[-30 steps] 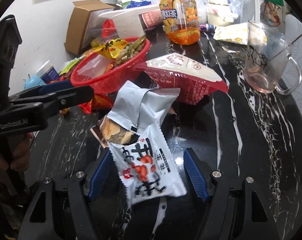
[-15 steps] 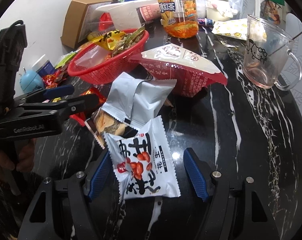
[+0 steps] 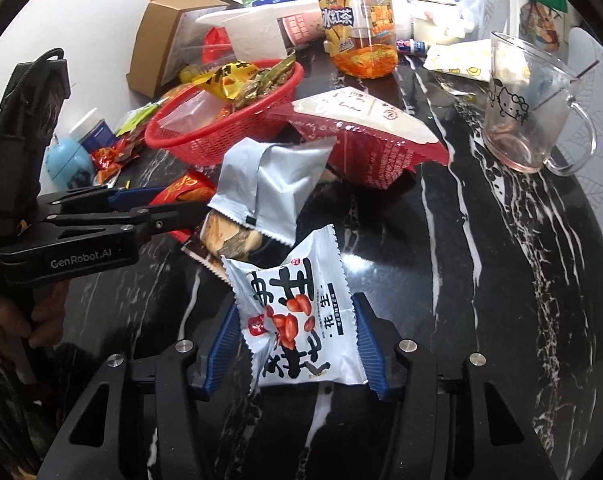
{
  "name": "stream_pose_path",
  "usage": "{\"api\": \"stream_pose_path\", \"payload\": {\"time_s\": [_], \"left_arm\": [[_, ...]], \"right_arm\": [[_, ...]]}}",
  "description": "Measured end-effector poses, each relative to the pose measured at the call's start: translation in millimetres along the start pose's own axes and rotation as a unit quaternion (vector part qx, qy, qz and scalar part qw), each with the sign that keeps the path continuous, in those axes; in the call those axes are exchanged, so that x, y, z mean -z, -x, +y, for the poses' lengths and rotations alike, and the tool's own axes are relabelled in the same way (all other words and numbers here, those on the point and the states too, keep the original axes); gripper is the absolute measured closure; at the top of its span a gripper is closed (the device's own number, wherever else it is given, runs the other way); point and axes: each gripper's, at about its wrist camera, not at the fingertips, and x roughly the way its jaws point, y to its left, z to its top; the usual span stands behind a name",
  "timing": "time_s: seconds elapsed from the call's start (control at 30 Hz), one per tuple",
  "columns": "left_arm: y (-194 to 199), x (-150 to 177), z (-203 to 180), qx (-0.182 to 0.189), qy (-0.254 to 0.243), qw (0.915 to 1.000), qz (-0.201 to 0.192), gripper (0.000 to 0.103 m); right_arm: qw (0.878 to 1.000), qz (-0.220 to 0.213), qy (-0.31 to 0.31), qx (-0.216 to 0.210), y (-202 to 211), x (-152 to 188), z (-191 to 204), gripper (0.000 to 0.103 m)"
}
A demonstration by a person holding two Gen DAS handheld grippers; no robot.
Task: Organize snacks
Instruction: 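Grasp the small red packet with the left gripper while the right grasps the white peanut bag, then lift the red packet and white peanut bag and carry them toward the basket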
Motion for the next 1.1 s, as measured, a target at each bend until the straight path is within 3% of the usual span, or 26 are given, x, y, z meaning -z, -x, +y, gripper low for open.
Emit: {"api": "stream_pose_path", "payload": {"time_s": [0.2,0.23,0.27,0.53,1.1], "left_arm": [[-5.2,4.5,3.5,0.002,0.014,0.9999,0.0,0.057],[-5.4,4.9,2.3,0.004,0.011,0.9999,-0.002,0.06],[-5.5,5.5,1.1,0.007,0.007,0.9999,-0.003,0.069],[2.1,16.4,-5.7,0.022,-0.003,0.9997,0.012,0.069],[45.3,80.7,-14.5,0.047,-0.02,0.9969,0.06,0.07]], "right_arm": [[1.0,0.0,-0.009,0.002,3.1,4.1,0.7,0.049],[1.0,-0.001,-0.009,0.004,3.4,4.3,0.6,0.049],[1.0,-0.001,-0.01,0.006,3.9,4.8,0.4,0.049],[1.0,-0.003,-0.013,0.014,6.9,9.0,1.9,0.049],[1.0,-0.003,0.01,0.024,17.9,31.5,20.8,0.049]]}}
